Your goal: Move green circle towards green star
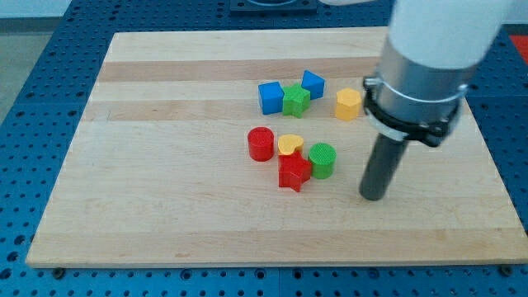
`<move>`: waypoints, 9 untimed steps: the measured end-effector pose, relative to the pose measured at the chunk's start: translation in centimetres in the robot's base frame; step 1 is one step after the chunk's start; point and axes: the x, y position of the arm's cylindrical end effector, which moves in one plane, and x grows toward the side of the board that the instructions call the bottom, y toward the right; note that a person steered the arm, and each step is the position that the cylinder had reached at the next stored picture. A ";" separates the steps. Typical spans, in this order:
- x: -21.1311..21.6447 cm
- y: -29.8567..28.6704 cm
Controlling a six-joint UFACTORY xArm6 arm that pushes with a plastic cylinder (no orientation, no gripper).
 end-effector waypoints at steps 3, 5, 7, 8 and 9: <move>-1.1 -4.2; -3.0 -5.2; -5.3 -6.4; -6.7 -6.4; -9.1 -6.4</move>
